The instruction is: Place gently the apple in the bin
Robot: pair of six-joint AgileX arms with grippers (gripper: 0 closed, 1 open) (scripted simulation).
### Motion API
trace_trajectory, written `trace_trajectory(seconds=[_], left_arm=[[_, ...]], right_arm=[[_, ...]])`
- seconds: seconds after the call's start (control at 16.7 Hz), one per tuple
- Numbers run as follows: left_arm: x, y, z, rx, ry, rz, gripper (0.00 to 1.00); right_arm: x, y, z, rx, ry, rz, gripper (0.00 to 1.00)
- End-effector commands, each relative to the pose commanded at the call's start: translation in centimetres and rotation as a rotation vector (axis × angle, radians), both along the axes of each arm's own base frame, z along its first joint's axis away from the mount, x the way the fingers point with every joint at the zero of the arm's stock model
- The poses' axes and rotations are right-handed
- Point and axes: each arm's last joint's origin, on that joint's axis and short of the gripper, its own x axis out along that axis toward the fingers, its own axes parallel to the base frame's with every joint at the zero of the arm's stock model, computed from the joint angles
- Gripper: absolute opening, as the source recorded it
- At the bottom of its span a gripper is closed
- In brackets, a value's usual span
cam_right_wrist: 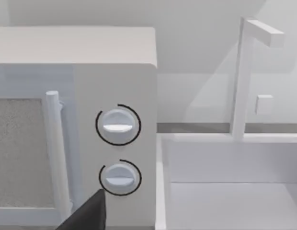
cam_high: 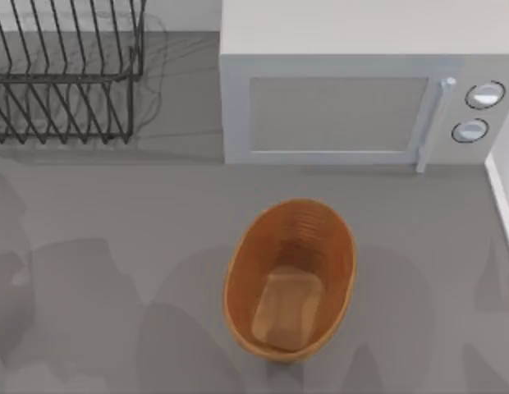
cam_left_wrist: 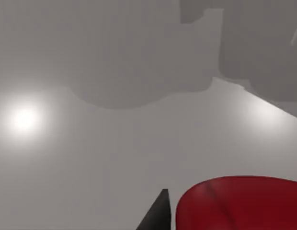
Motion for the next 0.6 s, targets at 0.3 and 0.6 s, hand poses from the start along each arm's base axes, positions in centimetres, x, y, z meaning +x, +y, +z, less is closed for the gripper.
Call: trace_trajectory(seconds=[0.3,0.6], left_arm=[[-0.9,-0.5,6.0,0.0,-0.003,-0.003,0.0],[-1.1,-0.5,6.5,0.001,-0.005,0.001,0.0]], right_arm=[[0.0,0.0,0.0,0.0,0.0,0.0,1.0],[0.0,0.0,0.0,0.0,0.0,0.0,1.0]])
